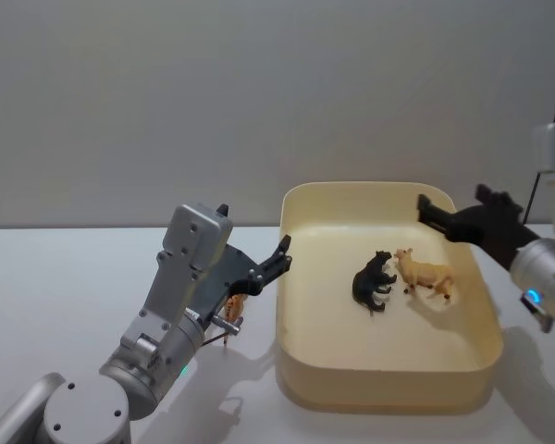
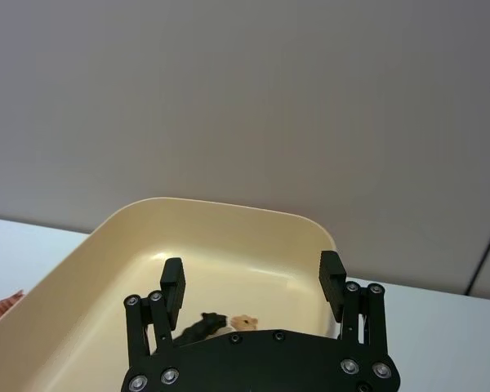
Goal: Pick up the toy alternately with two hands and place it into the central storage box.
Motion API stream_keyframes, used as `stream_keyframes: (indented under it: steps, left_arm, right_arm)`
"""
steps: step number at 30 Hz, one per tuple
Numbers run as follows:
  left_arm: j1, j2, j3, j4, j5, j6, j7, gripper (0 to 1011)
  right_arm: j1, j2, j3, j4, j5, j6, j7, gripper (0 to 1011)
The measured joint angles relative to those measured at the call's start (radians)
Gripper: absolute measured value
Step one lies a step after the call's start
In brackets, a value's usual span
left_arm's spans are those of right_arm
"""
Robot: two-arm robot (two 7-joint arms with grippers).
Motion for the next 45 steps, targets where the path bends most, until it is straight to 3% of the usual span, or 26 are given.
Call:
stream_keyframes:
  steps: [11,17,30,32,45]
  left_arm:
    - [0.0,0.0,-0.001,0.0,-0.002,0.003,-0.001,1002]
    - [0.001,-0.001,-0.004,-0.006,-0.026,0.022,-0.013,1001]
    - [0.017,0.01,-0.028,-0.043,-0.163,0.053,-0.029,1001]
    - [0.026,0.019,-0.037,-0.057,-0.198,0.055,-0.026,1001]
    - [0.082,0.081,-0.078,-0.121,-0.311,0.057,-0.001,1001]
  right_arm:
    - [-0.052,0.046,0.051,-0.046,0.052,-0.001,-0.054,1001]
    - [-0.066,0.058,0.064,-0.059,0.066,-0.001,-0.066,1001]
    - [-0.082,0.072,0.08,-0.073,0.081,0.0,-0.082,1001]
    - [-0.084,0.073,0.081,-0.074,0.083,0.0,-0.083,1001]
    - [-0.088,0.077,0.085,-0.078,0.087,0.001,-0.088,1001]
